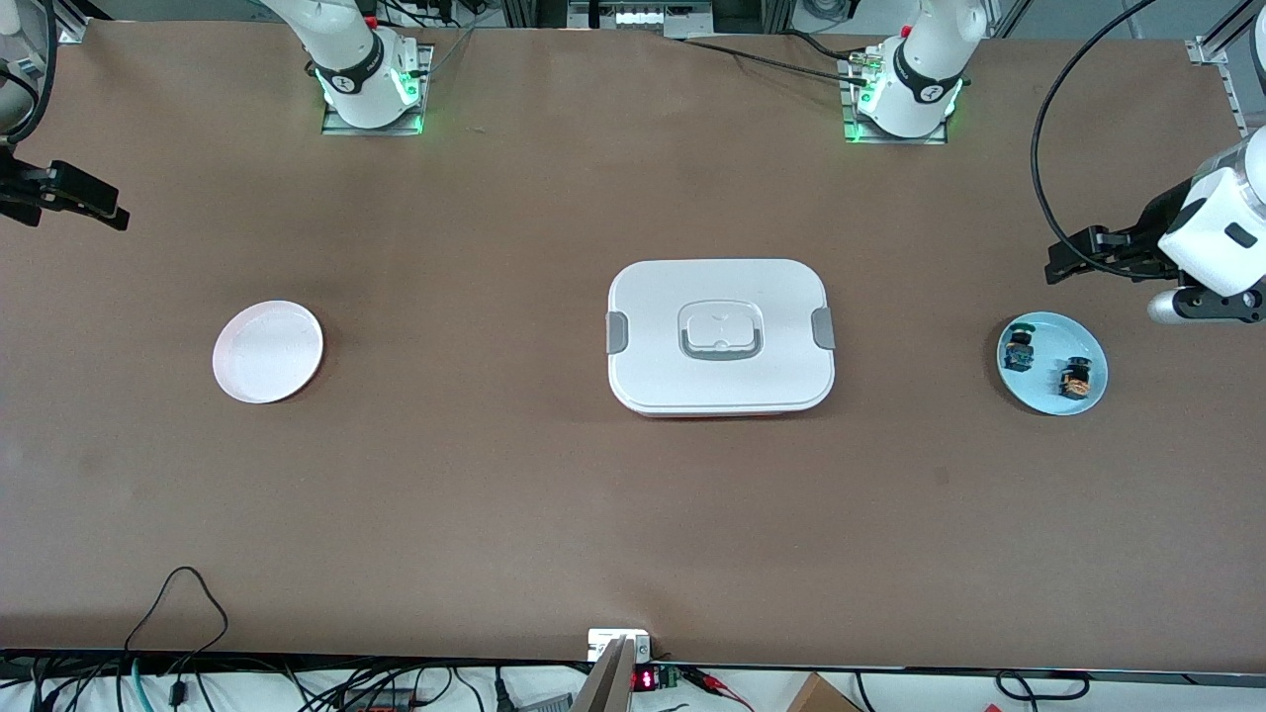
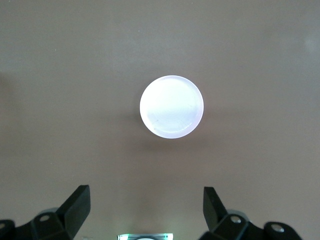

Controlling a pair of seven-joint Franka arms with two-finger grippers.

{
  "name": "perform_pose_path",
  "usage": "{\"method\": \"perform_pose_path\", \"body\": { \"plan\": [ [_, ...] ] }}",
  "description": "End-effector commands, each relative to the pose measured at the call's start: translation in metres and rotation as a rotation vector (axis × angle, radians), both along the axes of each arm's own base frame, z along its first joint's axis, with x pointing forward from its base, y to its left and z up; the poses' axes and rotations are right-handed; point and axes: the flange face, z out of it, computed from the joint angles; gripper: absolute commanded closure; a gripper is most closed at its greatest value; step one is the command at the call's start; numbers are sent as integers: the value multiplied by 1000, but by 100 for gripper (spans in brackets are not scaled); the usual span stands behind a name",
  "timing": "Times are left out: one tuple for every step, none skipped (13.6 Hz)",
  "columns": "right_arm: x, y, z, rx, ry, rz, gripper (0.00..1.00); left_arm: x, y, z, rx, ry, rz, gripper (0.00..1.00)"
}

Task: Transfer orange switch to right arm and place
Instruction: 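Move the left gripper over the light-blue dish of switches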

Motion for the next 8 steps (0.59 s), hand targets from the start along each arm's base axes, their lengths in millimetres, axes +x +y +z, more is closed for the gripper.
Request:
{"method": "perform_pose_path", "body": {
  "plan": [
    [0,1,5,-8,-7,7,0,-2,0,0,19,8,-5,0],
    [0,1,5,-8,-7,7,0,-2,-1,2,19,5,-6,0],
    [0,1,5,-8,-8,7,0,-2,-1,3,20,0,-3,0],
    [0,1,5,-6,-7,7,0,-2,-4,2,26,4,-9,0],
    [0,1,5,-8,-7,7,0,-2,-3,1,79,13,-22,0],
    [0,1,5,-6,-7,7,0,-4,-15,2,124,18,-53,0],
    [1,1,4,-7,-7,6,0,-4,-17,1,127,20,-63,0],
    [0,1,5,-6,-7,7,0,-5,-16,-3,121,29,-63,0]
  ]
}}
